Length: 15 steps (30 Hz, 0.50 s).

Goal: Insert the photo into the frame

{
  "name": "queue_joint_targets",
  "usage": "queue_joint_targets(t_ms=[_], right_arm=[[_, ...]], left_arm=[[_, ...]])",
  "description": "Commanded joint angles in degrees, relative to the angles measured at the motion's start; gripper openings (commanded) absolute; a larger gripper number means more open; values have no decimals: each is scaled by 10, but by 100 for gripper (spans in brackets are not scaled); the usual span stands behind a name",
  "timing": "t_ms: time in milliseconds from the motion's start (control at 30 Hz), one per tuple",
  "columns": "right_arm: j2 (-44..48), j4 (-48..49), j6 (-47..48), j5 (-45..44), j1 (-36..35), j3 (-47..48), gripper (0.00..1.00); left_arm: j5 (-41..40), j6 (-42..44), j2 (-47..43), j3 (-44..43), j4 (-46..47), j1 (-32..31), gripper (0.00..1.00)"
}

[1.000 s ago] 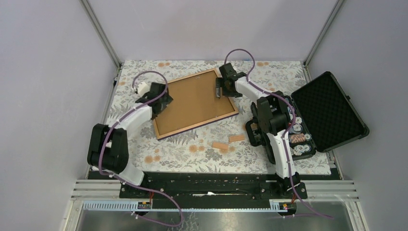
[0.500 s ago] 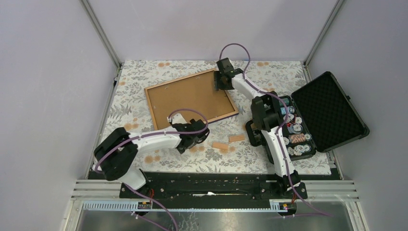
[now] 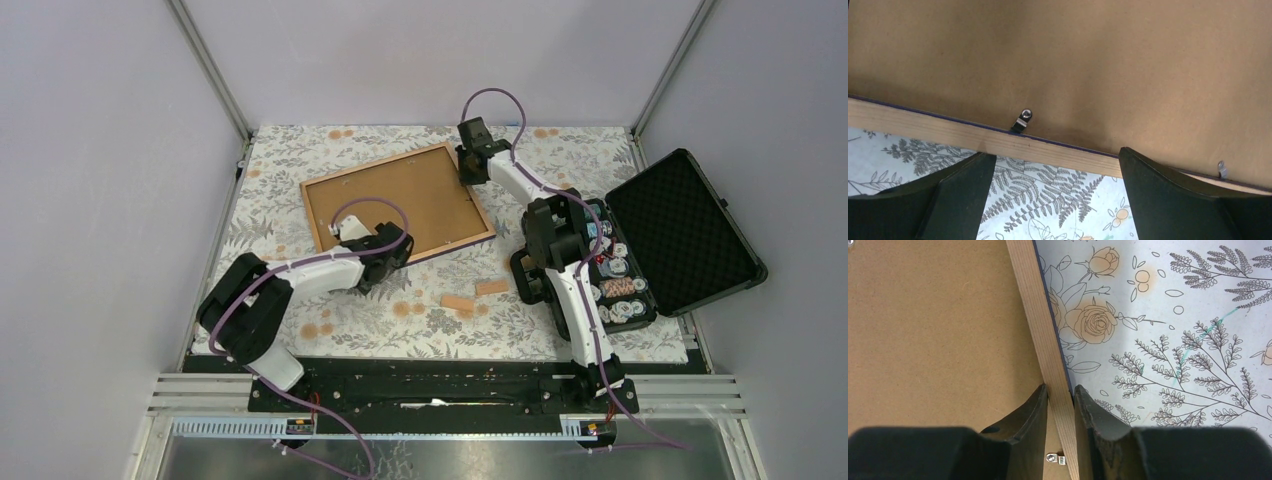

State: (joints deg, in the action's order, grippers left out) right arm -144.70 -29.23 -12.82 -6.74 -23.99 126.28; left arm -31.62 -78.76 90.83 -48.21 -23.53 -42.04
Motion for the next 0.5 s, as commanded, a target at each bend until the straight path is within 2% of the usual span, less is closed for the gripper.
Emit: queue_joint_targets(t_ms=[0, 267, 467], right_arm=[[10, -28, 2, 53, -5, 2, 22], [19, -50, 5, 85, -6, -27, 12], [17, -95, 43, 141, -6, -47, 11]], left_arm=[[28, 68, 12, 7, 44, 46, 98], [69, 95, 31, 25, 96, 89, 98], [119, 120, 21, 53, 145, 188, 99]])
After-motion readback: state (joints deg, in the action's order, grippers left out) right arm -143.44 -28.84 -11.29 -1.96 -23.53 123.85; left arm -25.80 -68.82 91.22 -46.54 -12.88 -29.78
